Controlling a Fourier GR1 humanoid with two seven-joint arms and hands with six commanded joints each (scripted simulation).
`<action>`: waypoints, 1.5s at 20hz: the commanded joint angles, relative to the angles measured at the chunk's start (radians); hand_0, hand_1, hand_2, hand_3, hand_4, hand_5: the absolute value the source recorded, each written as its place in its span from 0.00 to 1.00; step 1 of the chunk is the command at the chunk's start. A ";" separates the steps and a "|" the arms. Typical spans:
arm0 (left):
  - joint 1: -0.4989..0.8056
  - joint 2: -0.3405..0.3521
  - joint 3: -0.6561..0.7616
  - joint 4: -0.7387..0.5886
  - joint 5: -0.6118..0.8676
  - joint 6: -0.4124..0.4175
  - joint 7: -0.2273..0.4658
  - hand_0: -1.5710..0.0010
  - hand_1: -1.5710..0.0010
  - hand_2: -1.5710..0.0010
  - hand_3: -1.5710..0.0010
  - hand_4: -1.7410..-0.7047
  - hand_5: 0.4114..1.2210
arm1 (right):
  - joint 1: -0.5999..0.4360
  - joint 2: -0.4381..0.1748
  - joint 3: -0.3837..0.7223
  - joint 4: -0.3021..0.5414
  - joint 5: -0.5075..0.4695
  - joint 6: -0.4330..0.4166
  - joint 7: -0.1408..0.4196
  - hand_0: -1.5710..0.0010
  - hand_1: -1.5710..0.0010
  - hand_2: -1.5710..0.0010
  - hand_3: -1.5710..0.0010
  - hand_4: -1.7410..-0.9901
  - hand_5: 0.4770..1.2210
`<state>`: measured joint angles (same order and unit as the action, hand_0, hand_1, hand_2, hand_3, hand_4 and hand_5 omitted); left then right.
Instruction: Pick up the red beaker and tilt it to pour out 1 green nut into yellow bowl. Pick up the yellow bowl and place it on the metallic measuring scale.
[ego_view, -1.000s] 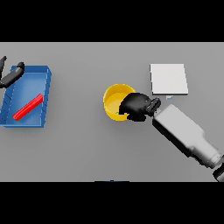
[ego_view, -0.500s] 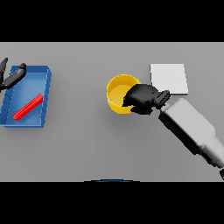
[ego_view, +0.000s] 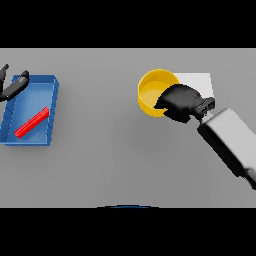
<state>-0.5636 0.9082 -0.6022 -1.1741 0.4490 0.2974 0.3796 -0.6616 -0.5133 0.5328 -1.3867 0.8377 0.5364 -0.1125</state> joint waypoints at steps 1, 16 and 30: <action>0.009 0.008 0.002 -0.009 0.001 0.000 -0.008 1.00 1.00 1.00 1.00 0.98 0.36 | -0.004 -0.015 -0.010 0.009 0.000 -0.009 -0.017 0.00 0.00 0.04 0.27 0.00 1.00; 0.018 0.027 -0.002 -0.034 0.004 0.002 0.036 1.00 1.00 1.00 1.00 0.99 0.38 | -0.084 -0.035 -0.119 0.443 0.041 -0.245 -0.083 0.00 0.00 0.05 0.24 0.00 1.00; 0.019 0.015 -0.007 -0.033 0.000 0.010 0.035 1.00 1.00 1.00 1.00 0.98 0.38 | -0.123 0.020 -0.168 0.642 0.015 -0.232 -0.097 0.15 0.07 0.09 0.24 0.00 1.00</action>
<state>-0.5444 0.9228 -0.6091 -1.2074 0.4492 0.3071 0.4148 -0.7848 -0.4936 0.3650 -0.7442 0.8527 0.3051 -0.2105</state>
